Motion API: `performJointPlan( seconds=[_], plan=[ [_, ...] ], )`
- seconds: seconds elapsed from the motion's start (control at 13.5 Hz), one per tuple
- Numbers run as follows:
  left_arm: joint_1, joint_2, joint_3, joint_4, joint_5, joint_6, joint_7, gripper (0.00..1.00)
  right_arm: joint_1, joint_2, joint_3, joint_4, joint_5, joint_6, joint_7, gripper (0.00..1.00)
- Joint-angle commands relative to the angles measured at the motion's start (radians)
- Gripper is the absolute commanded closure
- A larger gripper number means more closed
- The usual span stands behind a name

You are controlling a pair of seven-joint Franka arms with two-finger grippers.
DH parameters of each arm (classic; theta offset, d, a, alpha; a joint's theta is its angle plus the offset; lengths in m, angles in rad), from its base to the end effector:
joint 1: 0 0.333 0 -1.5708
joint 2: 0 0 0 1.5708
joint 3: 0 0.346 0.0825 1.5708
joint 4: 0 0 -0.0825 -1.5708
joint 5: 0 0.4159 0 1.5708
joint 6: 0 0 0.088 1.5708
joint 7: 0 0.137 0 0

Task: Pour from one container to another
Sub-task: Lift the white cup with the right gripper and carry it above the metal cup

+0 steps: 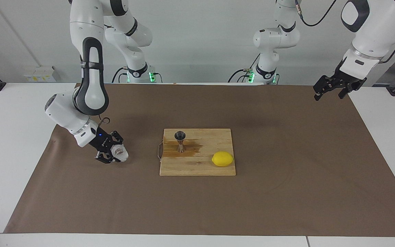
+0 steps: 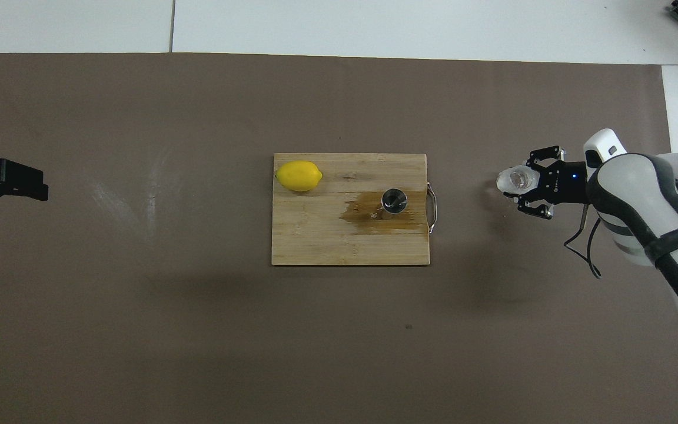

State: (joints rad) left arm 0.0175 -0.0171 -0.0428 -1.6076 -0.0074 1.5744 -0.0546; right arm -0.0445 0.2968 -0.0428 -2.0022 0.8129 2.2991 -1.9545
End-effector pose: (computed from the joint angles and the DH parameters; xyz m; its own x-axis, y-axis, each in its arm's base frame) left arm 0.5796 -0.0159 0.6162 0.9994 0.0293 -0.0165 0.0294 -0.9995 0.0058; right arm 0.6428 -0.0237 0.2975 0.1955 0.8116 0.5505 0.9600 -0.2731 0.0617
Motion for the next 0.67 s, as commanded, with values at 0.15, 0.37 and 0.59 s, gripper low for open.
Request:
performJointPlan(
  seconds=[0.15,0.37,0.59],
  plan=[
    [-0.001,-0.012,0.004,-0.009,-0.043,0.007,0.004,0.0,0.121,-0.096,0.001,0.031,-0.127,-0.035,0.207,0.65],
    [-0.002,-0.014,0.006,-0.014,-0.04,-0.007,0.015,0.0,0.193,-0.114,0.008,0.074,-0.217,-0.07,0.357,0.65],
    [-0.002,-0.014,0.004,-0.012,-0.036,-0.008,0.015,0.0,0.256,-0.12,0.008,0.077,-0.287,-0.07,0.394,0.65]
  ],
)
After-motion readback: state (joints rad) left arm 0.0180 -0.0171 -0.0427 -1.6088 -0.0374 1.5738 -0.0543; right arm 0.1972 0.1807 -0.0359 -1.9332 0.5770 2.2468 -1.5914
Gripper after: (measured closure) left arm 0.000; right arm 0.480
